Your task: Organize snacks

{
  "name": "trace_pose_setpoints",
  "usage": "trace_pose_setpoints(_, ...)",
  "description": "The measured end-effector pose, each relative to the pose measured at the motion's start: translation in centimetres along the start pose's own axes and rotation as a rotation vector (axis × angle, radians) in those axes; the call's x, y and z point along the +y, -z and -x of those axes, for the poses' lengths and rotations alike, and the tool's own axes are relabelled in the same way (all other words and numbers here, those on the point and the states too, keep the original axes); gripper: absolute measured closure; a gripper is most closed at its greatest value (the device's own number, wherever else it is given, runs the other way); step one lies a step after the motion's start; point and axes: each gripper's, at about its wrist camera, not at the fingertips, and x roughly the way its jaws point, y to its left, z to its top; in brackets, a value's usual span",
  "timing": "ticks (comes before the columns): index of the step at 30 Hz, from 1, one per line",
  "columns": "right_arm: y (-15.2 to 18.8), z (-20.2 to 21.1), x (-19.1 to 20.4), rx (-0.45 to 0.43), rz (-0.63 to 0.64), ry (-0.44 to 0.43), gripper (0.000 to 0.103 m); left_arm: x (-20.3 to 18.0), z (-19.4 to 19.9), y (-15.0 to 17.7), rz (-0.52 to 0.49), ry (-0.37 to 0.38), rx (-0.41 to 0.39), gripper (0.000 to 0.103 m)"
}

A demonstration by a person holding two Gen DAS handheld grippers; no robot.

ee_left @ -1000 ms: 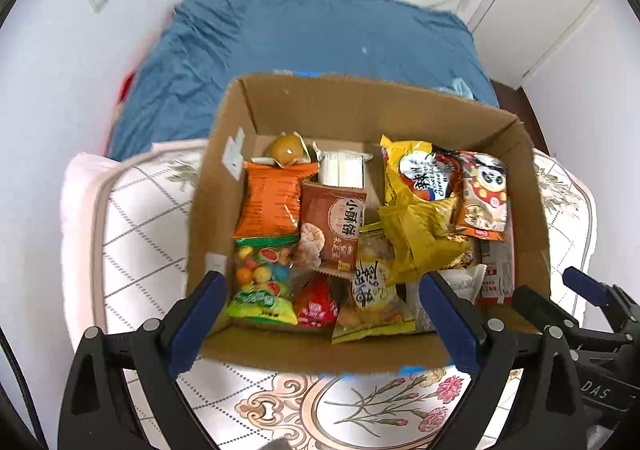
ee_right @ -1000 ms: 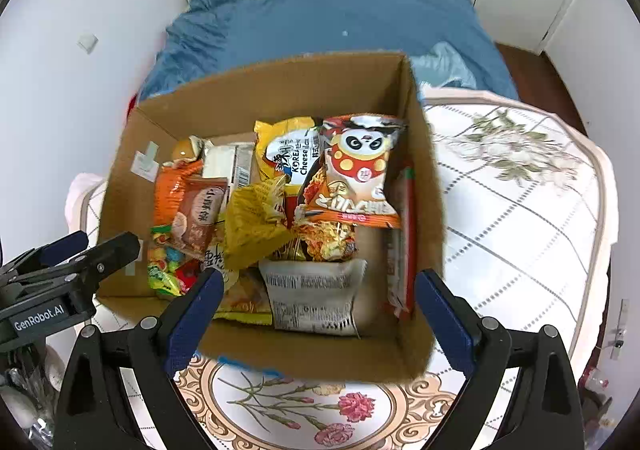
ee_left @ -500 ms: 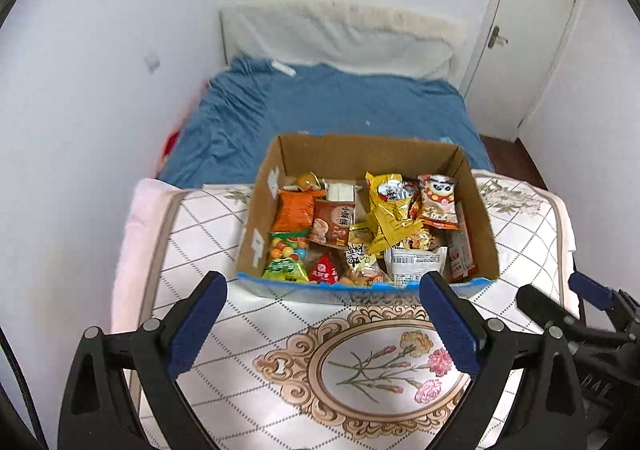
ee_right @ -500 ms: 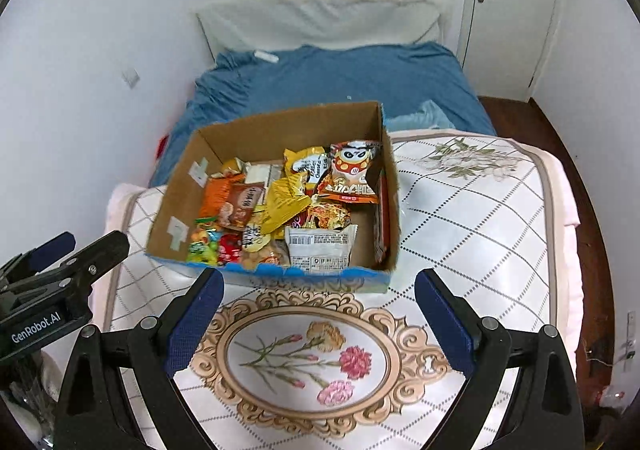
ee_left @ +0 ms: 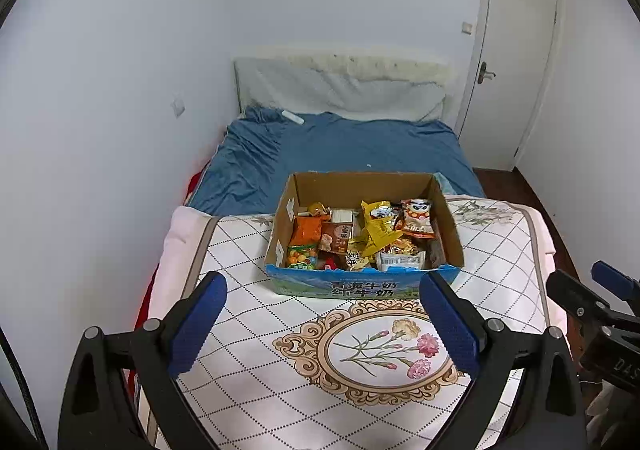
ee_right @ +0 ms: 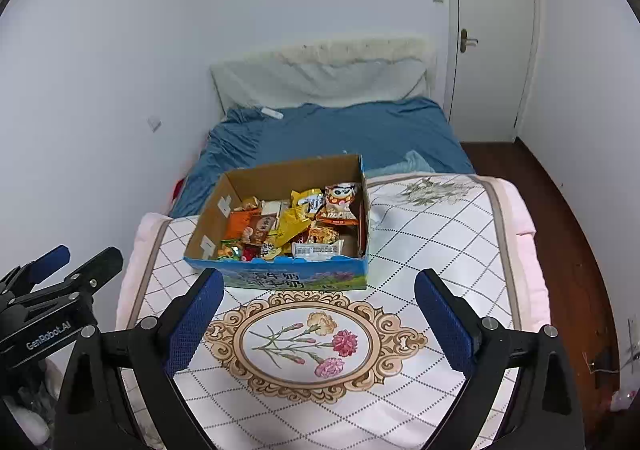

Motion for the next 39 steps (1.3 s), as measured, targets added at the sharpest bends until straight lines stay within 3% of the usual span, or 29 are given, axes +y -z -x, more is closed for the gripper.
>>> trace_pose_setpoints(7, 0.9, 5.0, 0.1, -0.053, 0.009, 0.008, 0.005, 0.2, 3.7, 0.8, 0.006, 0.012, -0.045, 0.004)
trace_pose_setpoints(14, 1.4, 6.9, 0.9, -0.072, 0.035, 0.006, 0.005, 0.3, 5.1, 1.3, 0.003, -0.002, -0.062, 0.004)
trace_pose_setpoints(23, 1.4, 5.9, 1.4, -0.078, 0.041, 0.018, 0.001, 0.1, 4.1, 1.3, -0.001, -0.001, -0.054, 0.004)
trace_pose_setpoints(26, 1.2, 4.7, 1.5, -0.083, 0.048, 0.031, 0.001, 0.2, 3.4, 1.1, -0.004, -0.012, -0.063, 0.000)
trace_pose_setpoints(39, -0.9, -0.3, 1.5, -0.087, 0.056, 0.090, 0.001, -0.4, -0.6, 0.2, -0.022, -0.045, -0.058, 0.000)
